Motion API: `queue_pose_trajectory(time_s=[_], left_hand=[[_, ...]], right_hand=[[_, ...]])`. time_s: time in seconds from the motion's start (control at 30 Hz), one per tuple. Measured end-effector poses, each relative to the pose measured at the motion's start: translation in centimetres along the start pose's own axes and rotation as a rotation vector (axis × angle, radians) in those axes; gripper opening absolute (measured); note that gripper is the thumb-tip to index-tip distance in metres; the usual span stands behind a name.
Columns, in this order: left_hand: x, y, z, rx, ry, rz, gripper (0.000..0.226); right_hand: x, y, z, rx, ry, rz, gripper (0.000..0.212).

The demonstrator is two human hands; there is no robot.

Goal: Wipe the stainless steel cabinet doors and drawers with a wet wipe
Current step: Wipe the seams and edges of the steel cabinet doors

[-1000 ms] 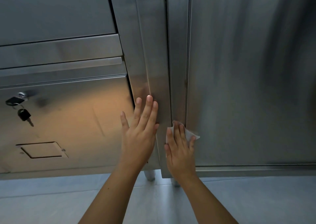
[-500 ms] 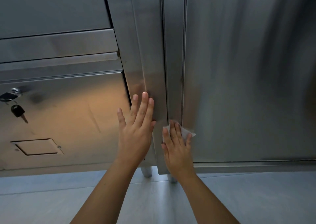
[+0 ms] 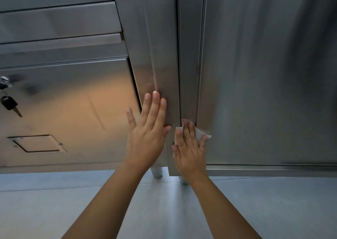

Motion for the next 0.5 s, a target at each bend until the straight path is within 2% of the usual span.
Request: queue_pose_trajectory(time_s=[0.23, 0.5], left_hand=[[0.0, 0.0, 0.3, 0.087, -0.057, -0.005, 0.078], [0.0, 0.0, 0.6, 0.139, -0.110, -0.017, 0.078]], right_hand=[[-2.8, -7.7, 3.9, 0.135, -0.057, 0.061, 0.050], [-2.7, -8.6, 3.8, 0.181, -0.093, 0.043, 0.047]])
Point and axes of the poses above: each hand's wrist, its own y-axis towards the middle knuckle, its own z-axis out of the palm, x = y × z, the point moved 8 cm from there along y, towards the middle knuckle, and after that the axes turned 15 degrees about y, right-handed, at the moved point
